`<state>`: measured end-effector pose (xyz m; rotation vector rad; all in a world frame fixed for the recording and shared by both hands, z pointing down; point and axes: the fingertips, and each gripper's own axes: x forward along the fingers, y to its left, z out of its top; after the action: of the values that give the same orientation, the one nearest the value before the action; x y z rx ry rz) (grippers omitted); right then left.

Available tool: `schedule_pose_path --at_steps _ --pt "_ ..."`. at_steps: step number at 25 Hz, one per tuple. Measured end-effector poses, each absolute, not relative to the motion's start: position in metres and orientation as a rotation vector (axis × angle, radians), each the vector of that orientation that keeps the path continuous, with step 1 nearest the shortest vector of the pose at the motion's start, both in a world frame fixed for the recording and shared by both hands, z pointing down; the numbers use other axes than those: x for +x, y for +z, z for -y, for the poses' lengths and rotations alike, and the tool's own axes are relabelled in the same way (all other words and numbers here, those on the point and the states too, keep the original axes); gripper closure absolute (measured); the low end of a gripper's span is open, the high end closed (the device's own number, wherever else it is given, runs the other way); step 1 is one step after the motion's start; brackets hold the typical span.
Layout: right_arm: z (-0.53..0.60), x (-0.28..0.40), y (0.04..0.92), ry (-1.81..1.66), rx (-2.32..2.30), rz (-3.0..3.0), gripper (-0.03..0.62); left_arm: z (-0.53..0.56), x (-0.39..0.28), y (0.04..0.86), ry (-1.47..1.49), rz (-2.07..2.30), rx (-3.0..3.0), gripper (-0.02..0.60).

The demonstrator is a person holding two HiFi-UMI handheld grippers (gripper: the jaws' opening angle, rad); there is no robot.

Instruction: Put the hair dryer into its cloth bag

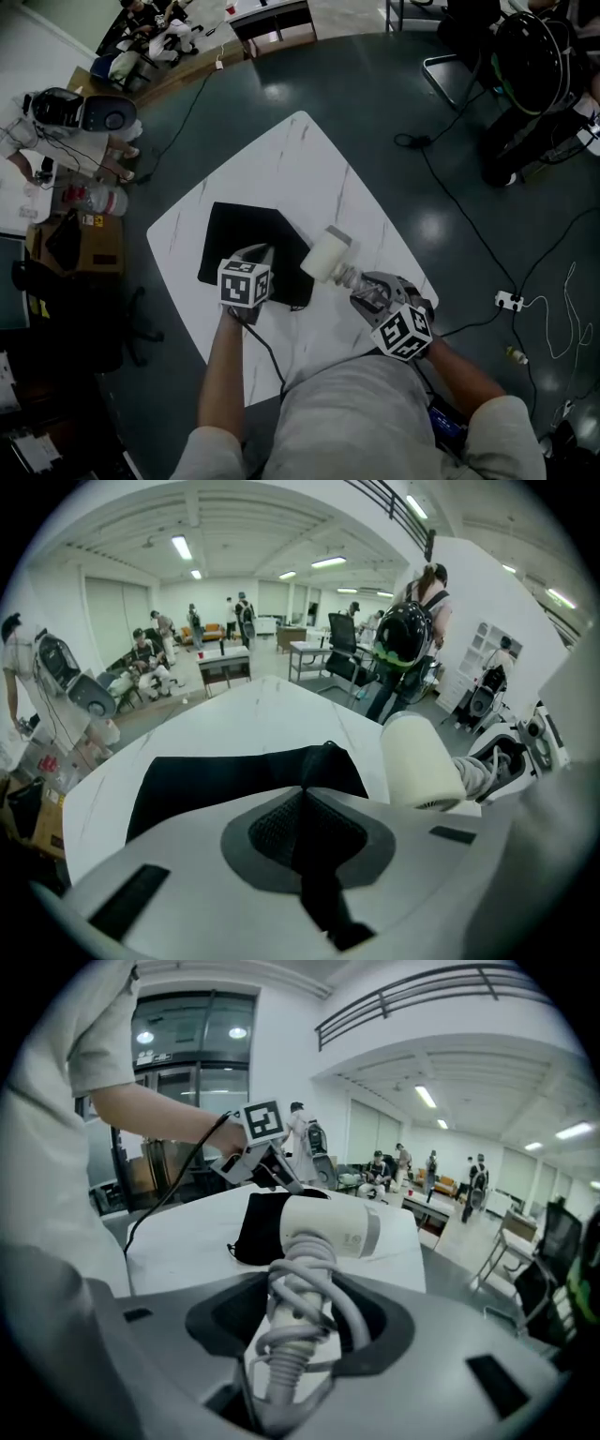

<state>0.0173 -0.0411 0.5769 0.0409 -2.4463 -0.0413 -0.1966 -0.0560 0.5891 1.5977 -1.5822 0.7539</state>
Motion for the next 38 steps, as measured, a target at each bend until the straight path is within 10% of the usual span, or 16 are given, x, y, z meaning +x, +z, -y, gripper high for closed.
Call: schedule_pose_path --at_steps 18,38 --pt "0.004 -0.007 0.59 -0.636 -0.216 2.267 0.372 0.058 -0.176 0.58 0.78 1.495 1.662 0.566" --pt "0.0 -0.047 0.603 -0.533 -0.25 2.278 0.372 0.059 -0.137 0.574 0.721 1.352 1.763 0.566"
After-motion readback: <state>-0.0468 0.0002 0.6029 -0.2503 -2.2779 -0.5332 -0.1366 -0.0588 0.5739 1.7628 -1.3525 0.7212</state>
